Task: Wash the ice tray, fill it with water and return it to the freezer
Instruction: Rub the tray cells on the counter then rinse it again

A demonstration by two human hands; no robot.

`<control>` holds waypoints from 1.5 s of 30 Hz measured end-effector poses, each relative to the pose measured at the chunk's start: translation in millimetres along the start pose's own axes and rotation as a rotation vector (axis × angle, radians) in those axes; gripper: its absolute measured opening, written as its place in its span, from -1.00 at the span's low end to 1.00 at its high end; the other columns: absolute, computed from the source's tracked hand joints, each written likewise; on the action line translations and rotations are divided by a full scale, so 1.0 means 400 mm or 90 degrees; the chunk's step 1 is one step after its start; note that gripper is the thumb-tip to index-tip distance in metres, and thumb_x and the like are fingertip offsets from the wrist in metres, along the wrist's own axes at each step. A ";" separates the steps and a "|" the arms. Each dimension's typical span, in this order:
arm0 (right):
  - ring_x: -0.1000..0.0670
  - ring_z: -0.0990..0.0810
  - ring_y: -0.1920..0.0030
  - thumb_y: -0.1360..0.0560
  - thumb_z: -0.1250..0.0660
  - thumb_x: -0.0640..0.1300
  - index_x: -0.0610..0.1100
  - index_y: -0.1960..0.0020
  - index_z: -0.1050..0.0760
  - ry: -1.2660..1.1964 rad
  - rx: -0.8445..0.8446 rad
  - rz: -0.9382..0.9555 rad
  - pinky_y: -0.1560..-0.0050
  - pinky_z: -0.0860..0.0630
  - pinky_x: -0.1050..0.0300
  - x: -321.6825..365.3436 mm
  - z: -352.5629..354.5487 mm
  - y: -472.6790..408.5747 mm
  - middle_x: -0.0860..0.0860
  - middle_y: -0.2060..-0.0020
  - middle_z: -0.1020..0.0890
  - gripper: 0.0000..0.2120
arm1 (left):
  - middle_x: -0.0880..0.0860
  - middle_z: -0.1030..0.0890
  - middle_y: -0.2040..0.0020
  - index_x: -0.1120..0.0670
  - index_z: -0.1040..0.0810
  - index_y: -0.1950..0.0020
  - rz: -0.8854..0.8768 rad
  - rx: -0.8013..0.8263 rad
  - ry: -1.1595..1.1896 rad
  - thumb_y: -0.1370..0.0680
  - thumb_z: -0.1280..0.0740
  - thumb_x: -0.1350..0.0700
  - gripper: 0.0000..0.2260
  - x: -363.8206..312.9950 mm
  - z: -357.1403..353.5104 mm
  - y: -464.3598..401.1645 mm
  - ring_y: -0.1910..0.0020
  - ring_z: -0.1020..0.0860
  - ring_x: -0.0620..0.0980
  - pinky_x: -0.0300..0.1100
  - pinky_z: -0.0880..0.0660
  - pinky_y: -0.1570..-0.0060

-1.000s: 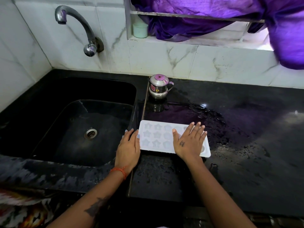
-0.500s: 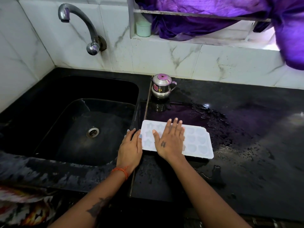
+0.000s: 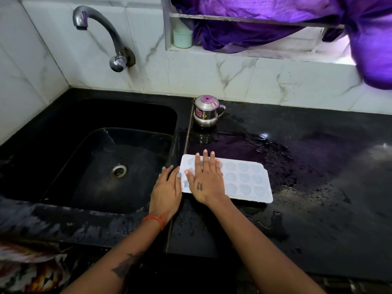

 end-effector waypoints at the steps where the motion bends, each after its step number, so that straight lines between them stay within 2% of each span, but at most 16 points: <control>1: -0.16 0.29 -0.51 -0.62 0.18 0.17 -0.17 -0.54 0.20 0.005 0.002 0.017 -0.48 0.31 -0.03 0.003 0.000 0.000 -0.17 -0.53 0.19 -0.37 | 0.05 -0.34 -0.45 0.06 -0.38 -0.41 0.000 0.001 0.001 -0.65 -0.01 0.04 -0.63 0.000 0.000 0.000 -0.50 -0.16 0.01 -0.07 -0.19 -0.45; 4: -0.16 0.29 -0.51 -0.46 0.38 0.31 -0.11 -0.55 0.16 0.003 0.001 0.050 -0.46 0.34 -0.02 0.006 -0.004 0.003 -0.14 -0.54 0.18 -0.22 | 0.04 -0.34 -0.45 0.05 -0.37 -0.41 -0.002 0.002 0.001 -0.65 0.00 0.02 -0.62 -0.001 0.001 0.001 -0.50 -0.16 0.01 -0.07 -0.19 -0.44; 6: -0.15 0.29 -0.52 -0.36 0.46 0.32 -0.06 -0.55 0.12 0.004 0.001 0.080 -0.46 0.34 -0.02 0.005 -0.007 0.006 -0.12 -0.54 0.16 -0.15 | 0.04 -0.33 -0.46 0.05 -0.37 -0.41 -0.001 0.006 -0.002 -0.65 0.00 0.02 -0.62 -0.001 0.000 0.001 -0.50 -0.16 0.00 -0.06 -0.20 -0.44; 10: -0.16 0.29 -0.52 -0.60 0.25 0.21 -0.04 -0.55 0.11 0.030 0.017 0.133 -0.46 0.33 -0.02 0.009 -0.005 0.013 -0.05 -0.55 0.12 -0.41 | 0.05 -0.33 -0.46 0.06 -0.37 -0.41 -0.004 0.005 -0.007 -0.65 0.00 0.04 -0.63 0.000 0.001 0.001 -0.50 -0.17 0.02 -0.04 -0.21 -0.44; 11: -0.15 0.28 -0.52 -0.60 0.27 0.19 -0.05 -0.55 0.12 0.042 0.016 0.151 -0.47 0.33 -0.01 0.012 -0.006 0.016 -0.04 -0.55 0.10 -0.41 | 0.05 -0.34 -0.45 0.06 -0.38 -0.41 -0.005 0.004 -0.008 -0.65 0.00 0.04 -0.63 -0.001 0.001 0.001 -0.50 -0.17 0.02 -0.04 -0.21 -0.44; 14: -0.09 0.21 -0.54 -0.46 0.49 0.22 -0.07 -0.55 0.12 0.054 0.008 0.194 -0.49 0.30 0.01 0.019 -0.006 0.025 -0.04 -0.55 0.04 -0.25 | 0.05 -0.33 -0.45 0.06 -0.37 -0.41 -0.007 0.003 -0.012 -0.65 0.00 0.04 -0.63 -0.003 0.001 0.002 -0.50 -0.17 0.01 -0.07 -0.19 -0.45; 16: -0.08 0.18 -0.54 -0.43 0.55 0.25 -0.04 -0.55 0.10 0.049 0.015 0.212 -0.50 0.28 0.00 0.018 -0.004 0.034 -0.03 -0.55 0.03 -0.21 | 0.05 -0.33 -0.46 0.06 -0.36 -0.42 -0.008 0.003 -0.011 -0.65 0.00 0.05 -0.63 -0.004 0.002 0.003 -0.50 -0.16 0.01 -0.08 -0.18 -0.45; 18: -0.10 0.15 -0.54 -0.41 0.52 0.22 0.00 -0.55 0.08 0.055 0.012 0.236 -0.51 0.26 -0.02 0.018 -0.002 0.044 -0.03 -0.55 0.00 -0.22 | 0.05 -0.34 -0.45 0.09 -0.38 -0.41 -0.007 -0.001 -0.008 -0.65 -0.01 0.06 -0.64 -0.005 0.003 0.004 -0.50 -0.17 0.02 -0.10 -0.18 -0.45; 23: -0.12 0.01 -0.54 -0.55 0.33 0.13 -0.02 -0.54 -0.04 0.089 -0.009 0.265 -0.52 0.14 -0.04 0.010 -0.014 0.061 -0.03 -0.53 -0.12 -0.39 | 0.06 -0.36 -0.44 0.13 -0.42 -0.36 -0.005 -0.008 -0.008 -0.65 -0.03 0.09 -0.65 -0.004 0.003 0.005 -0.49 -0.20 0.02 -0.09 -0.19 -0.44; 28: -0.09 -0.32 -0.44 -0.60 0.12 0.08 -0.04 -0.45 -0.31 0.126 -0.069 0.240 -0.44 -0.21 -0.07 -0.006 -0.032 0.082 0.00 -0.41 -0.40 -0.49 | 0.06 -0.37 -0.43 0.11 -0.46 -0.32 -0.015 -0.010 -0.012 -0.65 -0.02 0.08 -0.66 -0.003 0.003 0.005 -0.49 -0.21 0.02 -0.09 -0.20 -0.43; 30: -0.06 -0.39 -0.39 -0.60 0.08 0.06 -0.05 -0.41 -0.39 0.133 -0.091 0.236 -0.40 -0.29 -0.06 -0.011 -0.034 0.090 0.02 -0.36 -0.46 -0.51 | 0.07 -0.37 -0.43 0.11 -0.46 -0.32 -0.021 -0.011 -0.019 -0.65 -0.02 0.07 -0.66 -0.004 0.004 0.005 -0.48 -0.21 0.02 -0.09 -0.19 -0.43; 38: -0.04 -0.44 -0.36 -0.58 0.03 0.03 -0.09 -0.36 -0.43 0.158 -0.145 0.239 -0.36 -0.36 -0.05 -0.032 -0.030 0.110 0.03 -0.33 -0.49 -0.53 | 0.08 -0.35 -0.44 0.12 -0.44 -0.34 -0.022 -0.005 -0.039 -0.65 -0.01 0.08 -0.65 -0.007 0.007 0.009 -0.49 -0.20 0.03 -0.10 -0.17 -0.43; 42: -0.07 -0.44 -0.36 -0.57 0.00 -0.02 -0.12 -0.38 -0.41 0.153 -0.164 0.247 -0.40 -0.17 -0.06 -0.046 -0.028 0.122 0.00 -0.33 -0.50 -0.55 | 0.07 -0.35 -0.45 0.12 -0.44 -0.34 -0.021 -0.002 -0.039 -0.65 -0.01 0.07 -0.65 -0.009 0.007 0.008 -0.49 -0.19 0.03 -0.10 -0.16 -0.43; 45: -0.08 -0.41 -0.38 -0.57 -0.01 -0.08 -0.13 -0.40 -0.38 0.129 -0.176 0.246 -0.38 -0.13 -0.07 -0.063 -0.030 0.134 -0.01 -0.34 -0.49 -0.56 | 0.07 -0.34 -0.45 0.12 -0.44 -0.34 -0.020 0.001 -0.037 -0.65 -0.01 0.07 -0.65 -0.007 0.008 0.009 -0.49 -0.19 0.03 -0.09 -0.16 -0.43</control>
Point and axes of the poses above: each hand's wrist, its own y-axis away from the middle knuckle, its own z-axis out of the back of the hand, x = y × z, the point moved 4 cm from there along -y, towards the middle knuckle
